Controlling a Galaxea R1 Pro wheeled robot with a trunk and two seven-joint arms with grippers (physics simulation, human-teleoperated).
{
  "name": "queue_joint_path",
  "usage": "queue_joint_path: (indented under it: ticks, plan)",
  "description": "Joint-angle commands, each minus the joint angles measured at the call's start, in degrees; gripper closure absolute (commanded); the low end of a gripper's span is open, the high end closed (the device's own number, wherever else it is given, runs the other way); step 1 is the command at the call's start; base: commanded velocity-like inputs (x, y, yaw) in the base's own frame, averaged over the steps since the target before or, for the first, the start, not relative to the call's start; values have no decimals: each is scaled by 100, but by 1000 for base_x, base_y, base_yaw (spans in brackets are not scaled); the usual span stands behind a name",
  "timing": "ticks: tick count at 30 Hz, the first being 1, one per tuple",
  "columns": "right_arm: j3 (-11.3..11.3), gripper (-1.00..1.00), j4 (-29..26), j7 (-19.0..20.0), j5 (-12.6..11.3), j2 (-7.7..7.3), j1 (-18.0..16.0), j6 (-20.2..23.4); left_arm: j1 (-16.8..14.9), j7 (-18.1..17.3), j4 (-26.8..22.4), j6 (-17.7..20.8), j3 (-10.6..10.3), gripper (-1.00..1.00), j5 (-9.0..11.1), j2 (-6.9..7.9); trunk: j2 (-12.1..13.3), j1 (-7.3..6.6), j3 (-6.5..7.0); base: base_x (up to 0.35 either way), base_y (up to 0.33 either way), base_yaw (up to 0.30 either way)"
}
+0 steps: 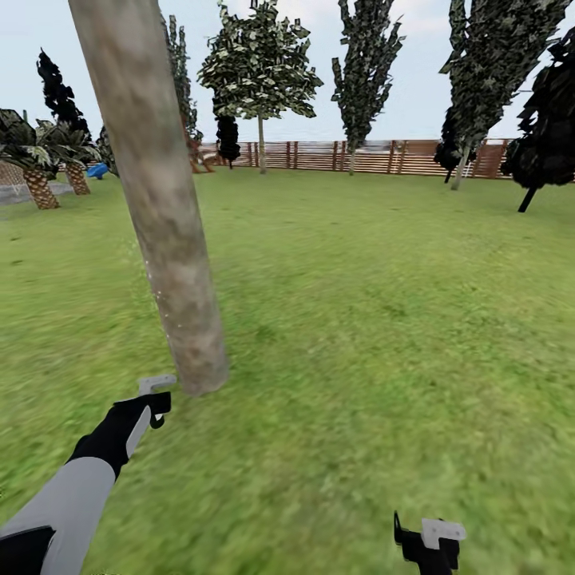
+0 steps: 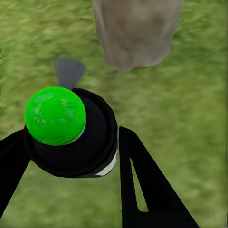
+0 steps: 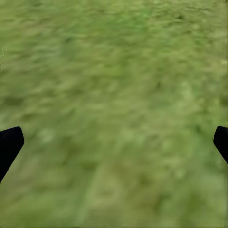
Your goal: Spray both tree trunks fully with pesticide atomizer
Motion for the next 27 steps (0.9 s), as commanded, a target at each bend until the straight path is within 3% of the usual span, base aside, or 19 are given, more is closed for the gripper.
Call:
queue_joint_path:
  ticks: [1,13,27]
  plan:
    - [-1,-100,0,0,0,0,0,-1,0,0,1,0,0,100,-2,-3,0,0,0,144,-264,256]
    - [-1,-100,0,0,0,-3,0,-1,0,0,-1,0,0,100,-2,-5,0,0,0,137,-264,270]
    - [-3,-100,0,0,0,-5,0,-1,0,0,0,0,0,100,-2,-6,0,0,0,58,-270,14]
